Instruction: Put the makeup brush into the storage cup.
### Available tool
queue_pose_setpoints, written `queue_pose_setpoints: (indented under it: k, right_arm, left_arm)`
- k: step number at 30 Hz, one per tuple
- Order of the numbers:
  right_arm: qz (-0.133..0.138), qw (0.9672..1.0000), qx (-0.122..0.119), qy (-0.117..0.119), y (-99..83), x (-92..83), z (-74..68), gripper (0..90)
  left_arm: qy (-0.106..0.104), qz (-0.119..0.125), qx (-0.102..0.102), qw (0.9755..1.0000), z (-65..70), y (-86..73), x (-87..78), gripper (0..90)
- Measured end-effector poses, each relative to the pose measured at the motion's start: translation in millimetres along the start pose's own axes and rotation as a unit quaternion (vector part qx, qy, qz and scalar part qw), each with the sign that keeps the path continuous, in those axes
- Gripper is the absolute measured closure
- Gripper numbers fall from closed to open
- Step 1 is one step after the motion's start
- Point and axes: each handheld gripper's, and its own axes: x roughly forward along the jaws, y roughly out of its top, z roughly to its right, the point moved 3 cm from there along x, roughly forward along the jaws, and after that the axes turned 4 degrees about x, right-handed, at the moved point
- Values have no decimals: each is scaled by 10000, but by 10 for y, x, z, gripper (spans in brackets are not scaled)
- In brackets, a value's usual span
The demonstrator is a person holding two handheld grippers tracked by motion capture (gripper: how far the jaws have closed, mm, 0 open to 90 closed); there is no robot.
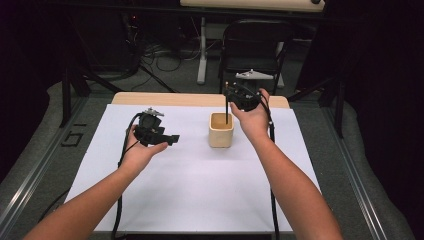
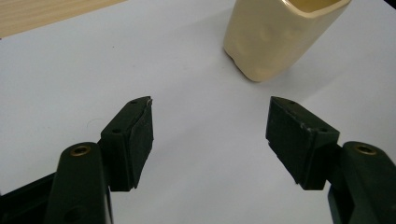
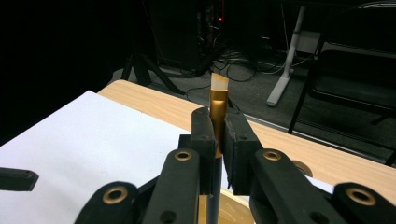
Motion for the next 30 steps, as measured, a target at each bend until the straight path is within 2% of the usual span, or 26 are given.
queue_pose_setpoints:
  k: [13,24,30]
  right_arm:
    - [23,9999,-41,-114,5,64,6,840]
    - [-26,9999,-102,-57,-40,128,-62,840]
    - [-25,9999,-112,-34,-83,150,-89,841]
  left_arm:
    - [2,12,-35,10000,-14,-6,-26,323]
    - [36,32,-52,10000,-35,-27,-32,324]
    - [44,38,-128,9999,-76,-36,-40,324]
